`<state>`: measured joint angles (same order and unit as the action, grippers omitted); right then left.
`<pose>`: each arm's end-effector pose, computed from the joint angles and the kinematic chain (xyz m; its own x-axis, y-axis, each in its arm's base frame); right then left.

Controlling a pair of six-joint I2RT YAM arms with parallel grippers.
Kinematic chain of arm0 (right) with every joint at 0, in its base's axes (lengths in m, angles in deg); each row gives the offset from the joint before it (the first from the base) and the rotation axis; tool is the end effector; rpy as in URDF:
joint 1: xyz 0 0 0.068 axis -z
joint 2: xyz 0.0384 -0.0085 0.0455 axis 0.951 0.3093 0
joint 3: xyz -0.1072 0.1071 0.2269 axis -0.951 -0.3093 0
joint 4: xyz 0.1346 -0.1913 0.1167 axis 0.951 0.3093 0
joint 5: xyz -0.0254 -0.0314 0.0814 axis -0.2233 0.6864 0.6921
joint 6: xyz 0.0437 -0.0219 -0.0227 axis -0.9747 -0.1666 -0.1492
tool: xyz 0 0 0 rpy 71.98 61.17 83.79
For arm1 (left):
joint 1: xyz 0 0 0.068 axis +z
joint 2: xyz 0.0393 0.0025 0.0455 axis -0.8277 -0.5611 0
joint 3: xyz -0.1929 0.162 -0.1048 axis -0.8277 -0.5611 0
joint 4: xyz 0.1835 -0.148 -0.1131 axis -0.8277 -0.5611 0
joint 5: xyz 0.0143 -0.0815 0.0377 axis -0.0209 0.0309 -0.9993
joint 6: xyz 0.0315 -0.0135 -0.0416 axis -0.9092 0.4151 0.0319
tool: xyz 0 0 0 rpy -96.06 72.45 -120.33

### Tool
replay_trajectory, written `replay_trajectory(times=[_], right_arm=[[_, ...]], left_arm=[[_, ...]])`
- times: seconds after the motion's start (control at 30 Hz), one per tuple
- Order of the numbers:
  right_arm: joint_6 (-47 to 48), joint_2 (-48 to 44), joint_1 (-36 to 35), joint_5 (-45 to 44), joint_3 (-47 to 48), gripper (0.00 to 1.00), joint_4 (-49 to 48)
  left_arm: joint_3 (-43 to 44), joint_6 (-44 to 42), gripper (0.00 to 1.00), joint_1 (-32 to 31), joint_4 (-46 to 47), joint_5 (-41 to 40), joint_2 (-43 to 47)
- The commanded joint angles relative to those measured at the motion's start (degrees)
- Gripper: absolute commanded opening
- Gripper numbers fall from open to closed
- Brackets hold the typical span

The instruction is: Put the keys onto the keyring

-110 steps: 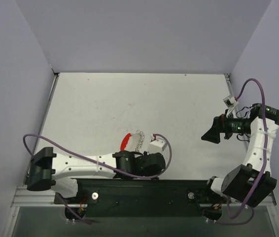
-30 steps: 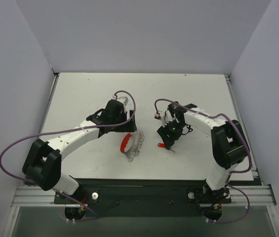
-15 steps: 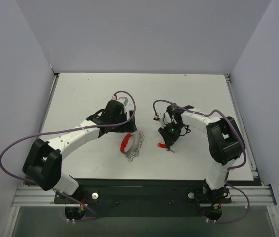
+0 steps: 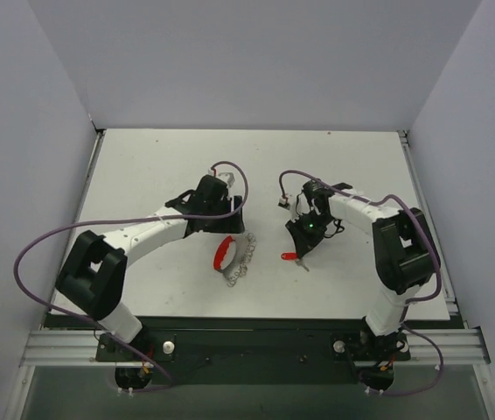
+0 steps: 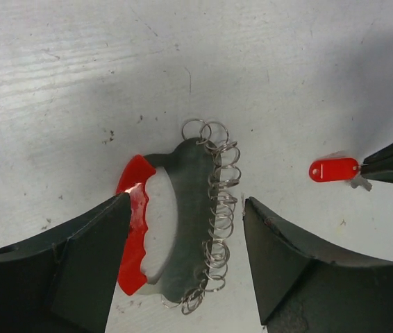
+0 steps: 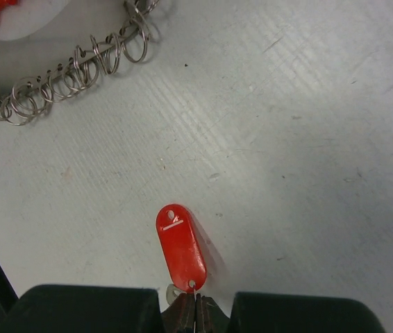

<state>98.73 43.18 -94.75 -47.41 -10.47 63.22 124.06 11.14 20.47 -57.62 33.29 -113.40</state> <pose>0.3045 0.1475 0.1618 -0.5747 -0.6431 -0.5061 -0.8157 0.4995 0.2916 0.2719 -0.1945 0.2253 -0.8312 -0.0170 -0.5557 0.2136 0.9131 -0.3473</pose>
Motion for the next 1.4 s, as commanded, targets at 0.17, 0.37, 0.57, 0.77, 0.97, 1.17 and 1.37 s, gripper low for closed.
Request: replay_trajectory(times=[0.17,0.37,0.57,0.77,0.97,1.17,1.37], right_arm=[[-0.56,-5.58,4.92,5.11,4.65,0.00,6.43],[-0.47,-6.45,6.42,6.87,5.97,0.00,8.63],[0.23,-7.77,6.50,7.75,6.41,0.00,10.30],[2.52,-8.39,6.33,10.47,7.28,0.00,13.46],[4.71,-8.48,6.07,11.97,9.13,0.00,16.80],[5.68,-8.13,5.71,12.24,10.01,0.00,18.65],[5.68,-7.69,5.45,12.67,10.01,0.00,19.00]], left_arm=[[6.79,-3.61,0.59,-0.29,7.66,5.05,-9.64],[9.87,-6.42,0.54,-2.39,5.82,3.12,-11.24],[4.34,-7.30,0.55,-3.80,3.71,2.68,-3.95],[-7.33,-8.80,0.56,-7.39,3.27,4.26,10.36],[-18.67,-5.20,0.56,-11.01,7.04,0.93,18.28],[-26.69,-3.61,0.55,-11.36,13.02,-1.54,23.48],[-29.86,-6.24,0.55,-11.10,21.80,-0.67,22.53]])
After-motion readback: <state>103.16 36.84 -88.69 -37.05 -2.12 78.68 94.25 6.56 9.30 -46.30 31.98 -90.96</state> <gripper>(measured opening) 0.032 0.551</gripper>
